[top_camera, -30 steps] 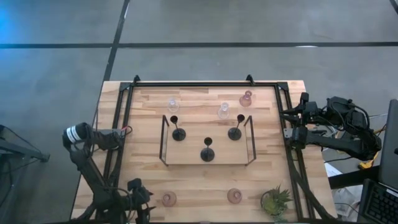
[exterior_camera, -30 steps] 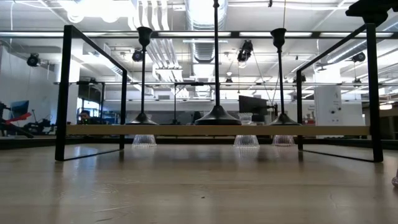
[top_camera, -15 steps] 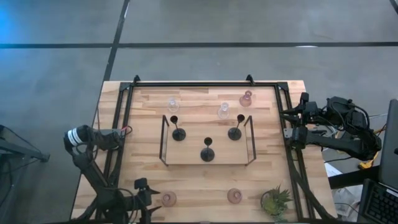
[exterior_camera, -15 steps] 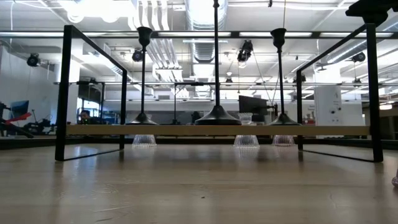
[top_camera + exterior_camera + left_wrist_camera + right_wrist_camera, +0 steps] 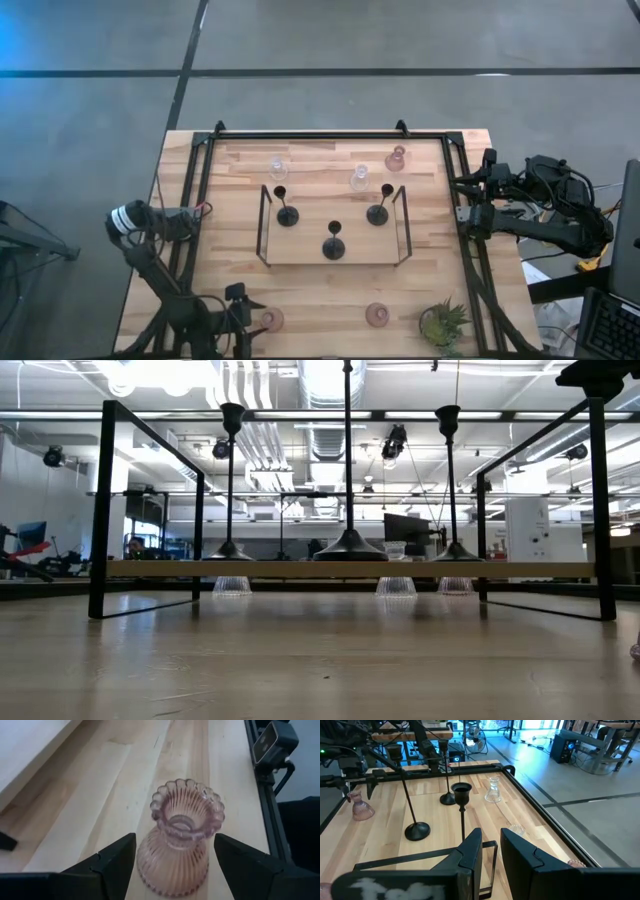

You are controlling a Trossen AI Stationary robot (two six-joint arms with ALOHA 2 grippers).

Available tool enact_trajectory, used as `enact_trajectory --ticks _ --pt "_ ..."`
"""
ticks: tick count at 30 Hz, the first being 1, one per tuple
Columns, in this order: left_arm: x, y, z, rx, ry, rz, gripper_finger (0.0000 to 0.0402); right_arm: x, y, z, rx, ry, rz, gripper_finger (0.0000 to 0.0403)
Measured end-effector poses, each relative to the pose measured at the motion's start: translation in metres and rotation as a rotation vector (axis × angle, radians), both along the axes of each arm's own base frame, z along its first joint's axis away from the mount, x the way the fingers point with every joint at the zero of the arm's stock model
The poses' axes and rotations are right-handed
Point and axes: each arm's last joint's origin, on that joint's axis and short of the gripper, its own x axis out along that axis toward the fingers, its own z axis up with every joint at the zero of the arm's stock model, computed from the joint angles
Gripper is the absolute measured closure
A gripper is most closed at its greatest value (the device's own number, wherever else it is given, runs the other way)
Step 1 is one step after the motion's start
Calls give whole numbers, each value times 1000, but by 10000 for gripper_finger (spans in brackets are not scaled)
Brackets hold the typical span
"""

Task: Pick & Place candle stick holders
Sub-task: Put the bottom left pink glass candle holder

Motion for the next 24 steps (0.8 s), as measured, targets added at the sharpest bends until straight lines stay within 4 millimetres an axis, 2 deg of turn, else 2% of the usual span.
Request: enact_trajectory --ticks 6,21,24 --pt "6 4 -2 9 -9 1 156 0 0 0 0 0 0 339" --pt "22 14 -4 54 -19 41 278 0 0 0 0 0 0 339" --pt "26 17 -6 73 -39 70 284 0 0 0 0 0 0 339"
